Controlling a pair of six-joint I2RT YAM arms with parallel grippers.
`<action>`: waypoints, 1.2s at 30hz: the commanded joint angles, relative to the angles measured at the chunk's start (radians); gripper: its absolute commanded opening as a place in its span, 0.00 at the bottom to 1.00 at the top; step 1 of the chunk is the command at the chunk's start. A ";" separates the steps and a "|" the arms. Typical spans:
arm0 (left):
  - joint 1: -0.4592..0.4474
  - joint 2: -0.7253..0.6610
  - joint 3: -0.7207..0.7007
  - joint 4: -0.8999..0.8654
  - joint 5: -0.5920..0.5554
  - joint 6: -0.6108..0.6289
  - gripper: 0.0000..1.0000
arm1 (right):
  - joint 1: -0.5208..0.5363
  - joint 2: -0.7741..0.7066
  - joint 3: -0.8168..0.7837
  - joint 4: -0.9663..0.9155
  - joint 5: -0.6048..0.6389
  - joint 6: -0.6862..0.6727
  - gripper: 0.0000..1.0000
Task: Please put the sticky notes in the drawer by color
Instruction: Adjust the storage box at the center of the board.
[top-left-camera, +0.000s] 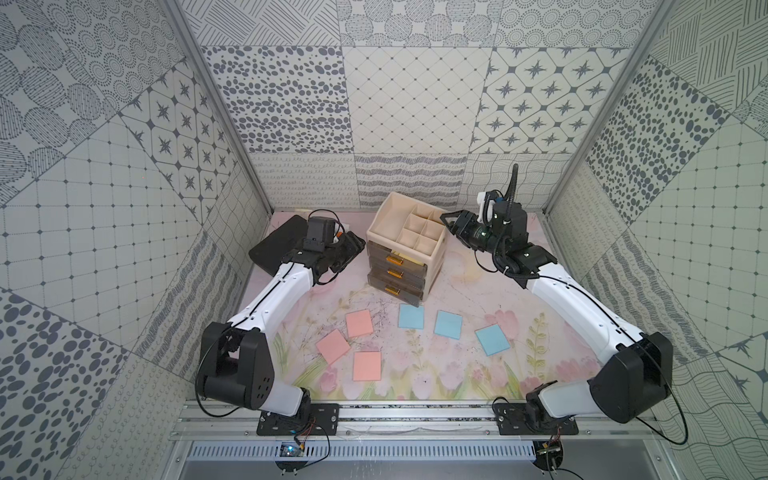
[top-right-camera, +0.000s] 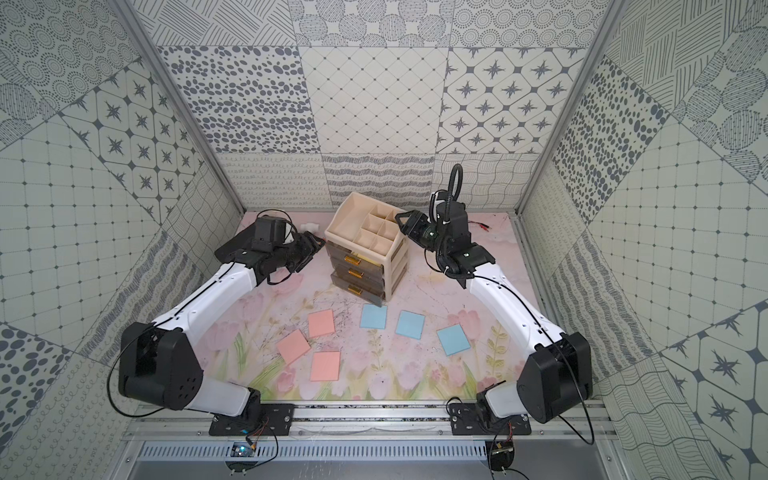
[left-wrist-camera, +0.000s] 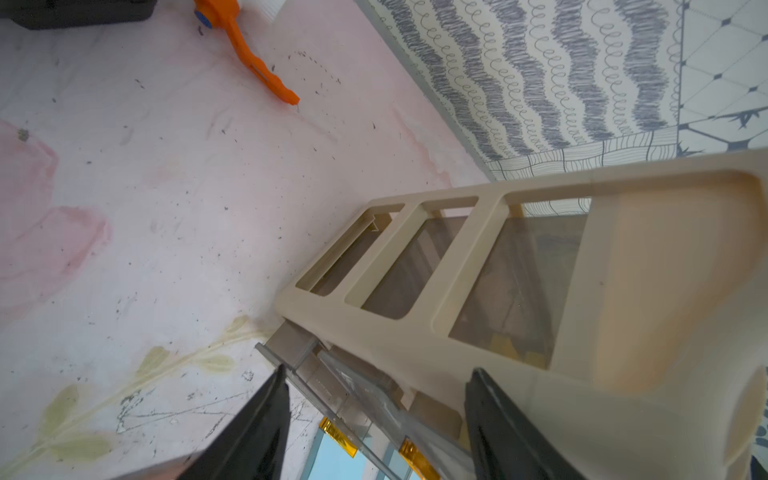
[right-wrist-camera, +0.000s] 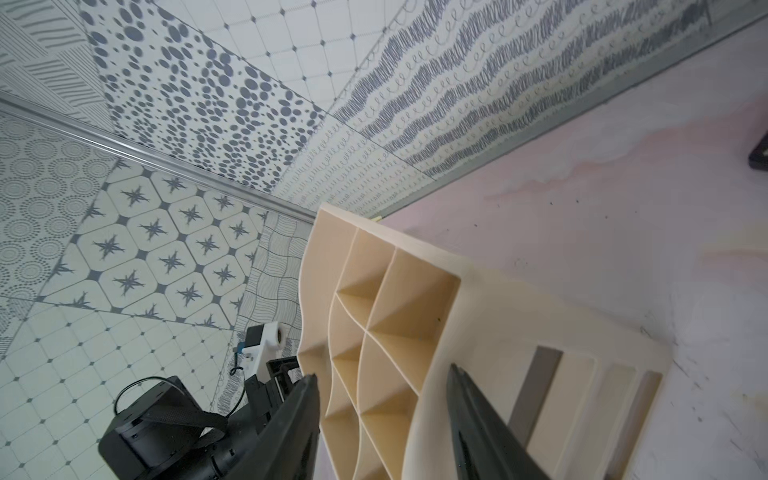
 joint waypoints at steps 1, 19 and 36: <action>-0.049 -0.096 -0.084 0.024 -0.048 0.006 0.68 | 0.023 -0.070 0.009 -0.107 0.070 0.041 0.53; -0.134 -0.231 -0.557 0.559 0.051 -0.246 0.68 | 0.103 0.103 0.201 -0.307 0.216 -0.012 0.50; -0.186 -0.066 -0.687 1.178 0.016 -0.368 0.64 | 0.091 0.193 0.231 -0.326 0.225 0.014 0.14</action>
